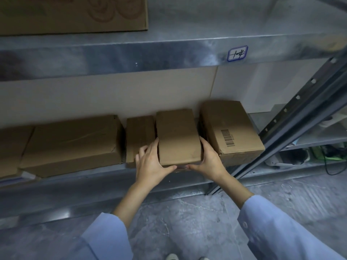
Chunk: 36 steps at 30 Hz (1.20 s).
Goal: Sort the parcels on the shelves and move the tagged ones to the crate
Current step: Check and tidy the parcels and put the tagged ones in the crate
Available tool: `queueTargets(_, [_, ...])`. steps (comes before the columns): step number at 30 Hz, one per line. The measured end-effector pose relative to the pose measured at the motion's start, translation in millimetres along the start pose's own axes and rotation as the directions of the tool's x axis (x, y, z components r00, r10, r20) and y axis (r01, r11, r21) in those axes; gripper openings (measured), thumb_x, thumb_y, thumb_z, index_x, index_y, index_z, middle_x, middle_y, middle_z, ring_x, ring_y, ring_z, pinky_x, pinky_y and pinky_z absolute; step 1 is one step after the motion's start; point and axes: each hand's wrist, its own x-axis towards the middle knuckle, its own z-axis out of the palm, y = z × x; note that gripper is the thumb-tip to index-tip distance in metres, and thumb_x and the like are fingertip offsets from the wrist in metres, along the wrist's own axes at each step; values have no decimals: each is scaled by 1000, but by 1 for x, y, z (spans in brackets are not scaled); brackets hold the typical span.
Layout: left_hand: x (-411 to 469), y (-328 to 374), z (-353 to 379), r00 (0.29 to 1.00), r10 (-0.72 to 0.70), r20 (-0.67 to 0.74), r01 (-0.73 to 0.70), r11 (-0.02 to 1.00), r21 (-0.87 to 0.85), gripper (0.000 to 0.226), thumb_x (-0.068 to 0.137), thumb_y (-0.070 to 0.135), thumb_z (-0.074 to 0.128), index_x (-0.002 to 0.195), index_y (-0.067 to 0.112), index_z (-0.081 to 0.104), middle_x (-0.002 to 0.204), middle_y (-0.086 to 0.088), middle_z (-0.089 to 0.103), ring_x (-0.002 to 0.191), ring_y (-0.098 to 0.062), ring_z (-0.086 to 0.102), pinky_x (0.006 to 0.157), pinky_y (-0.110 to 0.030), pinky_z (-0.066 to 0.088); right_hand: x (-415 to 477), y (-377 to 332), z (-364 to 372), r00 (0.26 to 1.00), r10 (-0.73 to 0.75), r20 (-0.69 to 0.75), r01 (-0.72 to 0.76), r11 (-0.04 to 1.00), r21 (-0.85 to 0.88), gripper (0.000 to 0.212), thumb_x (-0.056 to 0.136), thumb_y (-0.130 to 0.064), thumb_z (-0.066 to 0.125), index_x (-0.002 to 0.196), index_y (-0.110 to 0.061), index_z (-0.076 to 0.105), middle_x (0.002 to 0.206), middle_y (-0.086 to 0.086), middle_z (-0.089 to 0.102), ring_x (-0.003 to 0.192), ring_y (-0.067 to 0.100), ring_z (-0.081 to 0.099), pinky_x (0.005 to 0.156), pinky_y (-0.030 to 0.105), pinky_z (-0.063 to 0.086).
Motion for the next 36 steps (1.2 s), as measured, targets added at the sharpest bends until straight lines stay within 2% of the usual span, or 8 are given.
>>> queueTargets(5, [-4, 3, -5, 1000, -26, 2, 26, 998, -54, 112, 59, 55, 84, 151, 27, 27, 144, 6, 46, 124, -16, 29, 92, -26, 23, -2, -7, -2, 999, -29, 21, 29, 999, 27, 104, 61, -22, 93, 146, -19, 33, 140, -4, 47, 126, 1, 40, 101, 6, 28])
queueTargets(10, [-10, 15, -17, 997, -53, 58, 70, 936, -344, 110, 60, 31, 91, 151, 25, 27, 149, 4, 39, 134, -19, 38, 113, -40, 35, -10, -14, -16, 998, -28, 49, 25, 998, 64, 101, 60, -19, 92, 143, -12, 34, 117, -27, 44, 104, -28, 42, 82, -9, 27])
queueTargets(15, [-16, 33, -32, 996, -42, 77, 73, 884, -463, 109, 58, 24, 93, 148, 25, 32, 146, 1, 43, 130, -17, 46, 106, -45, 44, -21, -25, -36, 997, -14, 76, 9, 998, 67, 111, 66, -13, 89, 151, -9, 19, 126, -11, 43, 120, 0, 39, 91, 3, 28])
queueTargets(23, [-31, 55, -54, 995, -55, 84, 94, 813, -575, 99, 62, 18, 92, 142, 27, 35, 138, 2, 46, 132, -19, 44, 108, -45, 42, -41, -49, -61, 993, -111, 33, 110, 993, 42, 110, 61, -6, 91, 148, -3, 24, 134, -4, 44, 128, -5, 36, 96, -1, 25])
queueTargets(27, [-36, 62, -67, 996, -63, 70, 92, 799, -594, 107, 63, 18, 91, 148, 27, 27, 152, 2, 37, 138, -17, 38, 111, -48, 38, -48, -60, -68, 992, -87, 93, 86, 996, 13, 129, 65, -9, 90, 156, -8, -2, 154, 9, 21, 144, 18, 24, 119, 29, 23])
queueTargets(31, [-39, 68, -78, 996, -65, 59, 87, 802, -591, 117, 67, 20, 88, 156, 24, 12, 155, 2, 26, 139, -23, 37, 111, -46, 40, -51, -66, -73, 991, -90, 98, 83, 994, 75, 125, 65, -6, 89, 156, -11, 3, 148, 7, 19, 140, 21, 32, 119, 35, 28])
queueTargets(33, [-43, 69, -79, 996, -58, 72, 89, 822, -563, 118, 69, 21, 87, 157, 22, 9, 151, 0, 24, 138, -24, 36, 111, -44, 39, -53, -69, -74, 991, -107, 81, 101, 992, 74, 119, 66, -7, 89, 155, -12, 12, 146, 6, 22, 136, 18, 35, 118, 35, 30])
queueTargets(36, [-49, 68, -81, 996, -50, 75, 83, 846, -527, 116, 70, 24, 87, 157, 20, 11, 145, 0, 25, 136, -24, 36, 113, -42, 37, -53, -72, -76, 990, -140, 27, 138, 989, 57, 104, 65, -9, 90, 148, -9, 28, 143, 7, 32, 124, 8, 40, 104, 14, 37])
